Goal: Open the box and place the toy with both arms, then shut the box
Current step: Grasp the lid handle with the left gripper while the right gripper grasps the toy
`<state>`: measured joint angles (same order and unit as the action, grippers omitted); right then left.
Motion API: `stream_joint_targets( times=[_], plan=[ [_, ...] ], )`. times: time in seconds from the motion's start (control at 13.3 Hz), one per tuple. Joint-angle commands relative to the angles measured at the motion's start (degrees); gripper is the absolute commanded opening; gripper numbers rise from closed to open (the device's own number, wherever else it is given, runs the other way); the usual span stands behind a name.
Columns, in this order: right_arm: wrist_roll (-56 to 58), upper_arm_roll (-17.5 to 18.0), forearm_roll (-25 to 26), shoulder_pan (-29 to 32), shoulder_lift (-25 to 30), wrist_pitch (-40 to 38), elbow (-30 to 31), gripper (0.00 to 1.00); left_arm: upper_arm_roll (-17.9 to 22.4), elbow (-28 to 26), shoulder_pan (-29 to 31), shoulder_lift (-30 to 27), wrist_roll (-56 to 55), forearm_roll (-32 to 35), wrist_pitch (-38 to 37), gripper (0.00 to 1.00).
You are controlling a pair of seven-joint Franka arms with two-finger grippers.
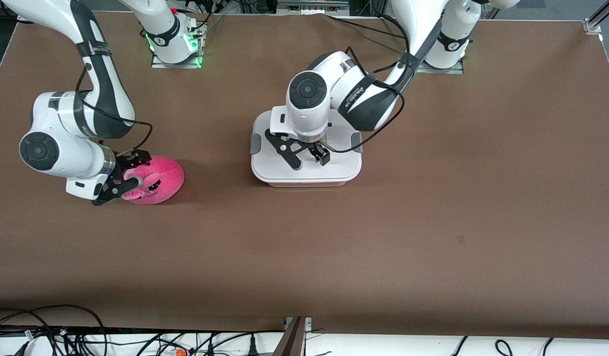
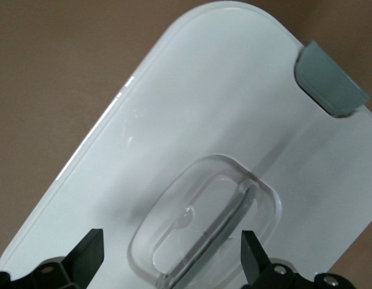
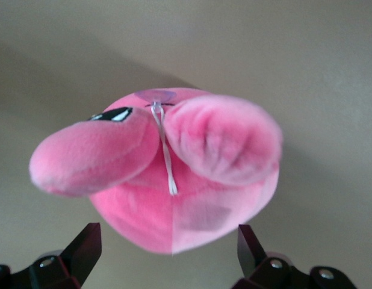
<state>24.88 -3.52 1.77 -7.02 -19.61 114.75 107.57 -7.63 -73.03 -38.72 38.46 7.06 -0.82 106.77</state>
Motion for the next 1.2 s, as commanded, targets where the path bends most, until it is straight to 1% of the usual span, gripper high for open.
stream_joint_targets(
  times=[0.0,0.08,0.15,0.23,0.3,0.38,0.45,0.53,0.75,0.98,1.13],
  plan=[
    [0.96,0.80,-0.80,0.16,0.89,3.27,1.94,1.00,0.77,2.28,-0.40,0.74,7.60,-0.67,-0.51,1.00],
    [1.05,0.80,-0.80,0.16,0.37,3.89,1.94,0.96,0.77,2.28,-0.57,0.48,7.79,-0.67,-0.86,1.00],
    [1.49,0.80,-0.80,0.16,0.10,4.42,1.94,0.79,0.68,2.02,-0.83,-0.14,8.14,-0.41,-1.13,1.00],
    [2.80,0.89,-0.80,0.16,-0.25,5.12,1.94,0.56,0.68,1.58,-1.44,-0.66,9.45,-0.32,-1.56,1.00],
    [3.94,0.89,-0.89,0.16,-0.43,5.48,1.94,0.35,0.68,1.58,-2.14,-0.76,11.55,-0.23,-2.53,1.00],
    [5.43,0.89,-1.23,0.16,-0.78,5.92,1.94,0.18,0.68,1.40,-2.59,-0.76,13.57,-0.15,-3.23,1.00],
    [6.23,1.24,-1.24,0.07,-0.87,5.83,1.85,0.04,0.68,1.40,-3.11,-0.76,15.16,-0.14,-3.41,1.00],
    [6.24,1.93,-1.41,0.16,-0.87,6.01,1.77,0.00,0.68,1.31,-3.55,-0.76,16.48,-0.14,-3.76,1.00],
    [6.24,2.03,-1.77,0.07,-0.78,6.19,0.80,0.00,0.77,0.00,-3.30,-0.76,20.61,0.99,-4.12,1.00],
    [6.67,2.91,-1.68,0.07,0.18,5.14,-0.95,0.00,0.77,-0.79,-2.94,-0.58,23.70,2.05,-3.94,1.00],
    [11.66,3.00,-1.68,0.07,2.02,3.91,-2.62,0.00,0.77,-1.15,-2.94,-0.58,24.75,2.05,-3.94,1.00]
  ],
)
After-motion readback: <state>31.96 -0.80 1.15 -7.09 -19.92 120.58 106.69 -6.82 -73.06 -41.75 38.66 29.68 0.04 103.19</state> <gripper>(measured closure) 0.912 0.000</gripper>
